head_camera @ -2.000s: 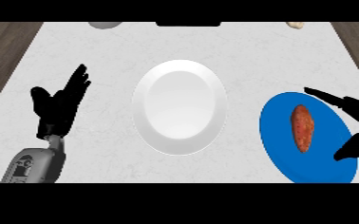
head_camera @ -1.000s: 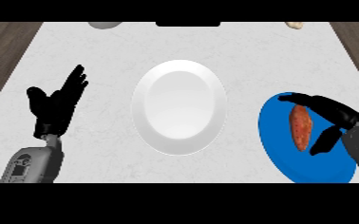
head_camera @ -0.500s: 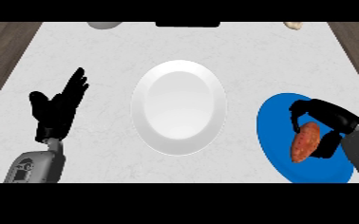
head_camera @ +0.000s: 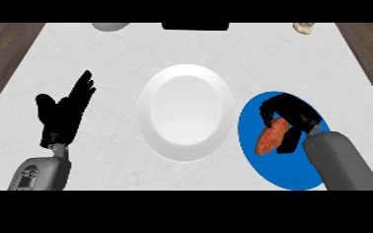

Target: Pick the sweet potato from the plate and place it in the plate

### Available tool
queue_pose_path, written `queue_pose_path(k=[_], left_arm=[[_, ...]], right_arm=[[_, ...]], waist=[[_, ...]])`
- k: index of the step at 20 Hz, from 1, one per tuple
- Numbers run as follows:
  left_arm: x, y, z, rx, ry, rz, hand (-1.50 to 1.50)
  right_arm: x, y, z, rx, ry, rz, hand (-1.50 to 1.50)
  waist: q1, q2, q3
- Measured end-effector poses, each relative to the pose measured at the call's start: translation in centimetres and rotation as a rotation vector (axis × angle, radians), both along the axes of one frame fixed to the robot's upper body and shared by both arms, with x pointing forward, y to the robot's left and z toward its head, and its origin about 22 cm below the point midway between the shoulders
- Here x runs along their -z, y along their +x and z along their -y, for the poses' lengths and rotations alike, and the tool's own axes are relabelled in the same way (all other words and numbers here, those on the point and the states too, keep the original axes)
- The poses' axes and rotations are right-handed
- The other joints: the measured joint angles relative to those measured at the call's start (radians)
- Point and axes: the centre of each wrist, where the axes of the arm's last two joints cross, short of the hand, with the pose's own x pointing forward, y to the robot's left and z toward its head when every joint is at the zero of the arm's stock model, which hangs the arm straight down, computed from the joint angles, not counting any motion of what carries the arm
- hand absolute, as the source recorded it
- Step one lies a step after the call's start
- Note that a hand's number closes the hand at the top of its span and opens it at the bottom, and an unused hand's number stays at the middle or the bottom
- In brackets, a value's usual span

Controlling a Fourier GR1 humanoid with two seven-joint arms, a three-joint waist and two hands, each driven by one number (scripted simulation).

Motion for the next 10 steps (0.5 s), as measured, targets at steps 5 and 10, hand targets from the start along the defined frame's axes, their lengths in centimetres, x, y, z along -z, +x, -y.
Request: queue_pose_path(k=[5, 10], left_arm=[[0.0, 0.3, 0.6, 0.02, 0.001, -0.006, 0.0], [0.0, 0.5, 0.8, 0.032, -0.002, -0.013, 0.0]], right_arm=[[-1.2, 0.3, -11.1, 0.032, 0.063, 0.134, 1.5], [-5.3, 0.2, -16.8, 0.186, 0.11, 0.379, 1.5]], waist=[[0.032, -0.006, 0.009], [0.042, -0.012, 0.014]])
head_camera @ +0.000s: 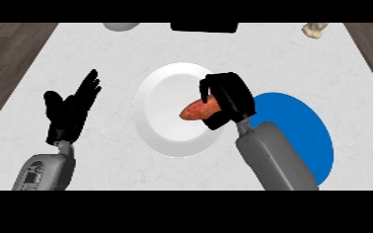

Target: Pick the sweet potato from the plate and place it in the plate

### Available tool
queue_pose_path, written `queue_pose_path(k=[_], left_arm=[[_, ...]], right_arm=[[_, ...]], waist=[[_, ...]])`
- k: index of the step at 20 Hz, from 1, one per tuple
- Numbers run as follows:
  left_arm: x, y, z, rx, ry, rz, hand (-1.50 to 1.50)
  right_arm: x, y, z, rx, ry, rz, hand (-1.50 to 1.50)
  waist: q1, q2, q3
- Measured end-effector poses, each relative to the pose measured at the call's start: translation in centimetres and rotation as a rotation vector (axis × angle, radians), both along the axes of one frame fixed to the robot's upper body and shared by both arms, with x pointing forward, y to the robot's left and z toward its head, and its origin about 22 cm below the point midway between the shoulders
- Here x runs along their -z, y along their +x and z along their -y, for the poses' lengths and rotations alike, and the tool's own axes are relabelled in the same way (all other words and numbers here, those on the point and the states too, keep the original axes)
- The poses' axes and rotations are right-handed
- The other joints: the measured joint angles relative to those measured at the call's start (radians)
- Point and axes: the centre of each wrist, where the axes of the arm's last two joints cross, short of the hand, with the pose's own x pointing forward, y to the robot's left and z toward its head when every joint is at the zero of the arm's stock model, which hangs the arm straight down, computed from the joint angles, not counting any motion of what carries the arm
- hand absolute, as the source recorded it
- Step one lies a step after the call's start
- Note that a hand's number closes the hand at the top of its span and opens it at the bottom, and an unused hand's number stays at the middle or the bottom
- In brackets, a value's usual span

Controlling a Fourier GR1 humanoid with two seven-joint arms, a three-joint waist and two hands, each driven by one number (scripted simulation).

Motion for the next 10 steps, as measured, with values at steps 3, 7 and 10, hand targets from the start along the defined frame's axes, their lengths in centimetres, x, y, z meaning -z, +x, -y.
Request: queue_pose_path(k=[3, 7, 10], left_arm=[[-0.1, 0.2, 0.0, 0.008, 0.002, -0.004, 0.0], [-0.2, 0.4, 0.4, 0.021, 0.0, 0.006, 0.0], [-0.4, 0.6, 0.3, 0.023, 0.004, 0.013, 0.0]], right_arm=[[-1.7, -0.6, -2.2, 0.124, 0.033, 0.106, 1.5], [-3.4, -1.7, -4.7, 0.292, 0.105, 0.174, 1.5], [-4.2, -2.7, -6.7, 0.405, 0.156, 0.191, 1.5]], waist=[[0.004, 0.002, 0.001], [0.014, 0.009, 0.003], [0.019, 0.016, 0.004]])
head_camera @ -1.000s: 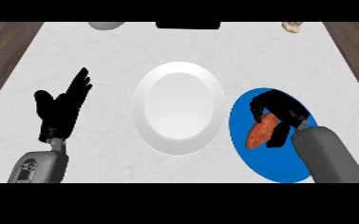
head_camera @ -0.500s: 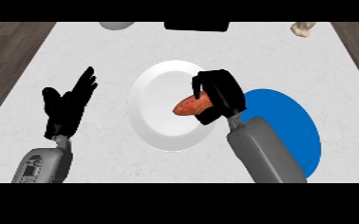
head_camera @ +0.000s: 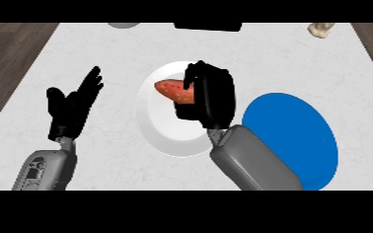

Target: Pick the sweet potato from the plate and place it in the plate

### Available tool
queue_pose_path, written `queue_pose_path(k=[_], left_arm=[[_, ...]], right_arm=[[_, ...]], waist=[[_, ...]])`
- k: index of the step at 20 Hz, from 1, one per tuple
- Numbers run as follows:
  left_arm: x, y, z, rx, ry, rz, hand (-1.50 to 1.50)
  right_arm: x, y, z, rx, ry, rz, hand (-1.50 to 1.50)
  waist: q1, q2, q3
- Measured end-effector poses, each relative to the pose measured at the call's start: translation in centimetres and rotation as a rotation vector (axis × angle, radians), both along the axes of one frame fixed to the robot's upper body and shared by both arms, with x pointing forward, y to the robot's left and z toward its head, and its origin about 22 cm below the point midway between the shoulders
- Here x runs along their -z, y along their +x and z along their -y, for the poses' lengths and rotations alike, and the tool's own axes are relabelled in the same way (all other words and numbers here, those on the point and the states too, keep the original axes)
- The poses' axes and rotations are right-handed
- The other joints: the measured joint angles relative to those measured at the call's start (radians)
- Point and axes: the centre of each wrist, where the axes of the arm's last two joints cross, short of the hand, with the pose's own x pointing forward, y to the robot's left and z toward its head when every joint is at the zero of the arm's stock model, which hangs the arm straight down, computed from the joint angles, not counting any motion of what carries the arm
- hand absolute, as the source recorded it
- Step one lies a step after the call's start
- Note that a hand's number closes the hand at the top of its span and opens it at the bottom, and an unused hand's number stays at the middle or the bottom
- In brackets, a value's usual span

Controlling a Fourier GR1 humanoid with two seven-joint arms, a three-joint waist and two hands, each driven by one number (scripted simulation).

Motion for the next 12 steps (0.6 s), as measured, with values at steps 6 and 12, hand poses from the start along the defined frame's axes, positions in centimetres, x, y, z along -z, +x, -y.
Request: queue_pose_path(k=[6, 12], left_arm=[[-0.5, 0.3, 0.1, -0.002, -0.009, 0.01, 0.0], [0.3, -0.5, -0.4, -0.021, -0.008, 0.017, 0.0]], right_arm=[[-0.4, -1.4, -3.3, 0.131, 0.017, 0.025, 1.5], [0.6, -1.3, -4.1, 0.16, -0.037, 0.03, 1.5]], waist=[[-0.007, 0.011, 0.002], [-0.026, 0.017, 0.003]])
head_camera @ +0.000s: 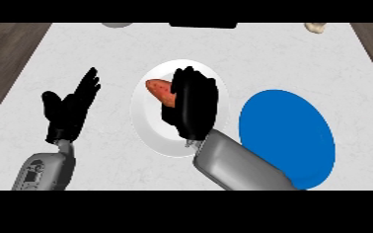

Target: Pick the sweet potato from the plate and place it in the plate

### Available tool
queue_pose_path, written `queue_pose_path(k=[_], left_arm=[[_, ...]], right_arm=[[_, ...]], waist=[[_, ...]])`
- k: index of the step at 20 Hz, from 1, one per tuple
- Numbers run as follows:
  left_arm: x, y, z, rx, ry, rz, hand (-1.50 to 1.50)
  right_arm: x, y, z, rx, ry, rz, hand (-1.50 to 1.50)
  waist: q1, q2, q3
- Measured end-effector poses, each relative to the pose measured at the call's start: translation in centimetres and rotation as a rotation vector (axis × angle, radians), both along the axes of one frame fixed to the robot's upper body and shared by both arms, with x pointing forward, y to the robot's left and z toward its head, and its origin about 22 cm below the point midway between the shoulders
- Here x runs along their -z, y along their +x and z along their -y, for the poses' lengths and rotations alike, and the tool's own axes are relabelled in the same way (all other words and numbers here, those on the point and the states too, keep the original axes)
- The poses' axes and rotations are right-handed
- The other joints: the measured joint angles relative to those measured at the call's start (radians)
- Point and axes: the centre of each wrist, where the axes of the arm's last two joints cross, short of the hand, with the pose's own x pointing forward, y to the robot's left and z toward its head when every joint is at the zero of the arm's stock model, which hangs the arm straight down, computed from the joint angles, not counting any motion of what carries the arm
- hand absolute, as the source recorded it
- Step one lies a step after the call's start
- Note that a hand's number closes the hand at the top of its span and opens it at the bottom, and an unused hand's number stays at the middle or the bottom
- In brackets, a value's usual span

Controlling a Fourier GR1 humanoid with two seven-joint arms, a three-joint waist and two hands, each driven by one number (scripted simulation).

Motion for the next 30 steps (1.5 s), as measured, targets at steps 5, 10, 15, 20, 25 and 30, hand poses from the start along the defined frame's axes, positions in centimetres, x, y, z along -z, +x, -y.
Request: queue_pose_path(k=[5, 10, 15, 20, 25, 30], left_arm=[[0.1, 0.1, -0.4, -0.016, 0.009, 0.003, 0.0], [-0.1, 0.1, -0.9, -0.02, 0.007, 0.001, 0.0], [-0.8, -0.1, -0.9, -0.02, 0.003, -0.006, 0.0], [-0.9, -0.3, -1.2, -0.029, -0.003, 0.002, 0.0], [-0.8, -0.2, -1.0, -0.032, -0.004, -0.001, 0.0], [-0.4, -0.2, -1.6, -0.036, -0.003, -0.008, 0.0]], right_arm=[[2.4, 0.8, 0.7, 0.035, -0.029, -0.103, 1.5], [4.3, 1.6, 2.3, 0.051, 0.106, -0.256, -1.5], [5.4, 2.1, 2.6, -0.008, 0.157, -0.285, -1.5], [4.5, 1.6, 2.2, -0.117, 0.202, -0.12, -1.5], [1.0, 0.3, 0.9, -0.257, 0.36, 0.031, -1.5], [-0.9, -1.4, 1.3, -0.269, 0.577, 0.004, -1.5]], waist=[[-0.013, 0.003, 0.001], [-0.015, 0.006, 0.002], [-0.021, 0.004, 0.002], [-0.028, 0.002, 0.002], [-0.03, 0.001, 0.002], [-0.035, 0.001, 0.002]])
